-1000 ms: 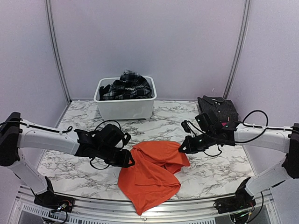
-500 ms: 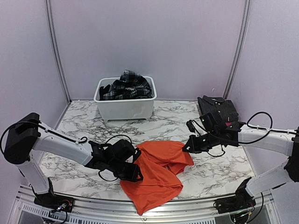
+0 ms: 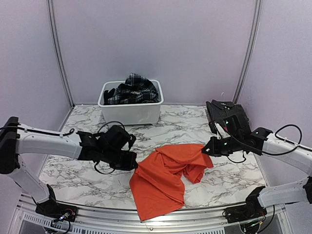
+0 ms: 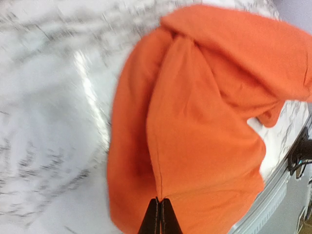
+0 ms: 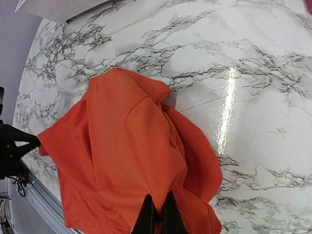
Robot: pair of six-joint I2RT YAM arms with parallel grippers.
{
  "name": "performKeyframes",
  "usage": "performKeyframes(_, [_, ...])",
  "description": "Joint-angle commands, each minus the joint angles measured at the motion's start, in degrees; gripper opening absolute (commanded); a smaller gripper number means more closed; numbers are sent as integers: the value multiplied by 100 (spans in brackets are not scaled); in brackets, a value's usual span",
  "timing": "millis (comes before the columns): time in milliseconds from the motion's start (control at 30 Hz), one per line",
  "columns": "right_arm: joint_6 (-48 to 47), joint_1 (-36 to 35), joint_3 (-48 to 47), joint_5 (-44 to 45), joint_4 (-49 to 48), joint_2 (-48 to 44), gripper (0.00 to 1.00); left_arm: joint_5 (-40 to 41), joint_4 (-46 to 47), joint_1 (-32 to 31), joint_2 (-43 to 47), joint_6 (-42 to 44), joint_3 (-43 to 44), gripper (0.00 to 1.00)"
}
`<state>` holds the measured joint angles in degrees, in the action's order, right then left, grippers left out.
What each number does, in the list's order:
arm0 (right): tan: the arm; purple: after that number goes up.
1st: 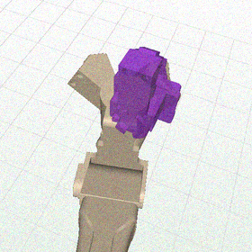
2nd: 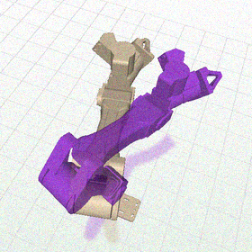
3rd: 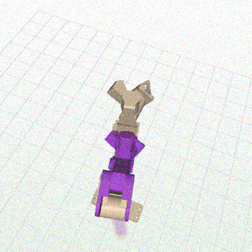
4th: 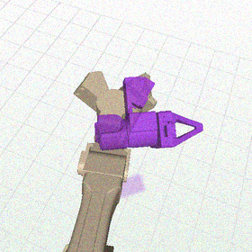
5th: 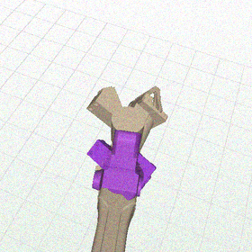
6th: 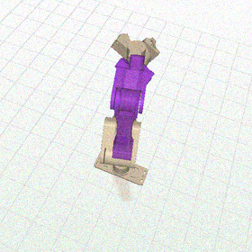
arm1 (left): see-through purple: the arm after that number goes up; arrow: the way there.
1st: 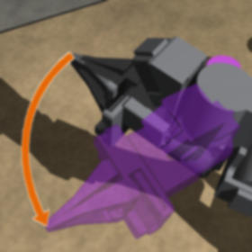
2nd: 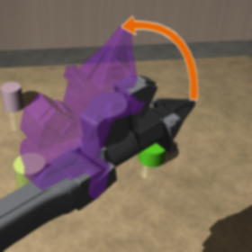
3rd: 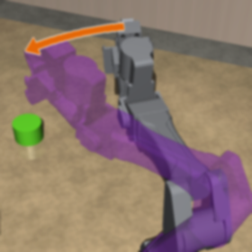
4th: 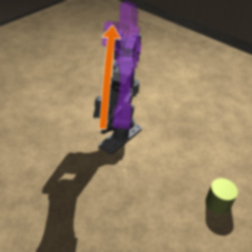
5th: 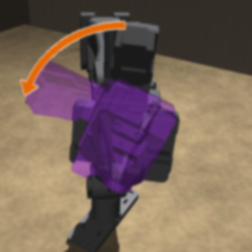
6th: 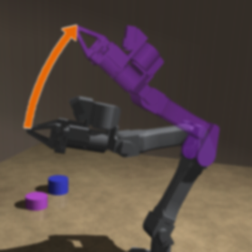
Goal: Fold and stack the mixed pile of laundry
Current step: Flatten out the crumpled T-shirt at the center of the board.
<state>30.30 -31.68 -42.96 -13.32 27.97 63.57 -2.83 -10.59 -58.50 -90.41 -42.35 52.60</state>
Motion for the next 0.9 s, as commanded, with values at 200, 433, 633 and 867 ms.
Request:
performKeyframes(200, [51,260,-1256,356,989,-618,0,1323,-2155,1105,1685,1259,1535,0])
performKeyframes(433, [-198,285,-2149,805,1500,-615,0,1992,-2801,1366,2063,1643,2434,0])
performKeyframes(633, [-823,380,-3439,1105,1757,179,0,2085,-2949,1776,1774,2098,3555,0])
performKeyframes(867, [-1273,385,-4910,1306,2160,749,0,2028,-3154,1816,1562,2516,4517,0])
